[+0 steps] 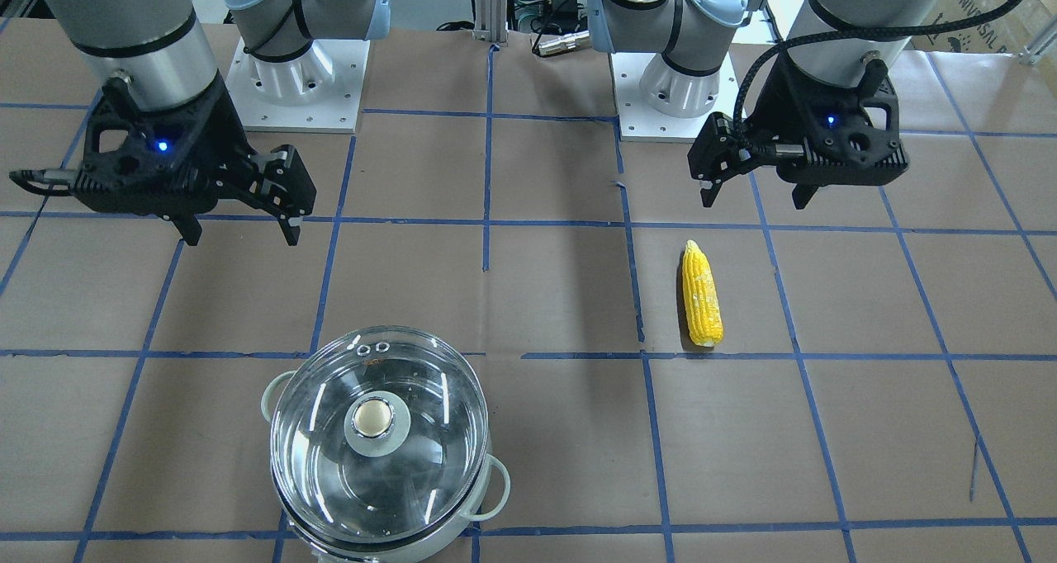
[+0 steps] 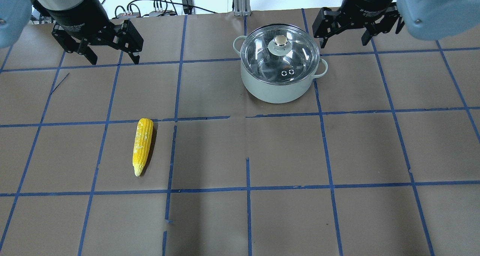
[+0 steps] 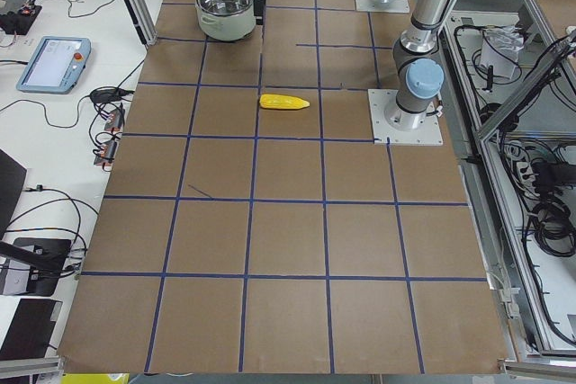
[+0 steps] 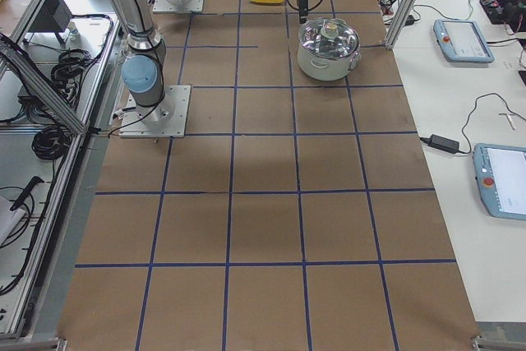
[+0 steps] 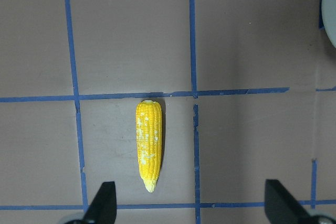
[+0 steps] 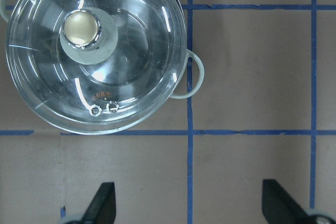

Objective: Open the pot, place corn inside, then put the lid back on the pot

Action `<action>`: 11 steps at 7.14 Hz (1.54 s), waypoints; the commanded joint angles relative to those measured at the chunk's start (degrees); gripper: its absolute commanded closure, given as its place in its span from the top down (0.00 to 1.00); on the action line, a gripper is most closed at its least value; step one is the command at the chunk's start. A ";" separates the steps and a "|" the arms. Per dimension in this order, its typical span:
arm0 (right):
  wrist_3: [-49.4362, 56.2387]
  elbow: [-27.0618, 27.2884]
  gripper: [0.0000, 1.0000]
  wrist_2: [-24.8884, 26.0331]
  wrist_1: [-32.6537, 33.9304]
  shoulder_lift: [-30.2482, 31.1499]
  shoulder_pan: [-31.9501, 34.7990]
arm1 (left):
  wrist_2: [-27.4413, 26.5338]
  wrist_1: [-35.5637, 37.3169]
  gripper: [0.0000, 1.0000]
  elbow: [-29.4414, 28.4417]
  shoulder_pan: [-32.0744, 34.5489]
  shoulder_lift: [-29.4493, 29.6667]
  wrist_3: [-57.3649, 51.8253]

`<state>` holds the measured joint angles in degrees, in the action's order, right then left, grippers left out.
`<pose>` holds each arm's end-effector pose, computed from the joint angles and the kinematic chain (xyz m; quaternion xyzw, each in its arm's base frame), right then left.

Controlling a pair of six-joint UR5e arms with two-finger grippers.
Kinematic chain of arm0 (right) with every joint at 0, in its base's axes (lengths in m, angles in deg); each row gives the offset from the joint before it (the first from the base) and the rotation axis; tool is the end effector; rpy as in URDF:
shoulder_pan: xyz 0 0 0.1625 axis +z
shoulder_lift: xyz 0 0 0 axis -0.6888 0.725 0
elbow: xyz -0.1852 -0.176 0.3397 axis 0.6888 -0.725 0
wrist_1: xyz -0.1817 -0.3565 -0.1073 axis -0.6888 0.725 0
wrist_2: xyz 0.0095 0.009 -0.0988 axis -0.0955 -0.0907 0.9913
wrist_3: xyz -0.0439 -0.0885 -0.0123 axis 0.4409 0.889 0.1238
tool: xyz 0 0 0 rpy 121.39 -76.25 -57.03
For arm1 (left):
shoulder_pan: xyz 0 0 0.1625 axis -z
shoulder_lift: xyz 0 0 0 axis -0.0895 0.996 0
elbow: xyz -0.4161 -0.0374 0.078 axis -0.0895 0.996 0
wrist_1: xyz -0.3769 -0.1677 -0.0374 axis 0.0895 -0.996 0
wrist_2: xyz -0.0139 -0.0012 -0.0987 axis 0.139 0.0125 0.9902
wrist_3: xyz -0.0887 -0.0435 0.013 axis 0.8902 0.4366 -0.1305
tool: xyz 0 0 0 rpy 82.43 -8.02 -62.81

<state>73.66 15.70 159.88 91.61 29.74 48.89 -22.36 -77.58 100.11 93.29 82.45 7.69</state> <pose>0.1572 -0.5518 0.4871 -0.0043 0.9975 -0.0704 0.0044 -0.1138 -0.5209 0.5104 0.0122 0.9997 -0.0154 0.0143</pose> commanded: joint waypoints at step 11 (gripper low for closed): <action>-10.01 -21.19 0.95 0.81 5.37 -27.60 8.91 | -0.03 0.11 1.00 -0.64 -0.35 0.22 -0.08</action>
<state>63.73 -6.40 160.51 96.66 2.23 56.85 -22.46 -77.47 99.66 93.03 82.83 7.67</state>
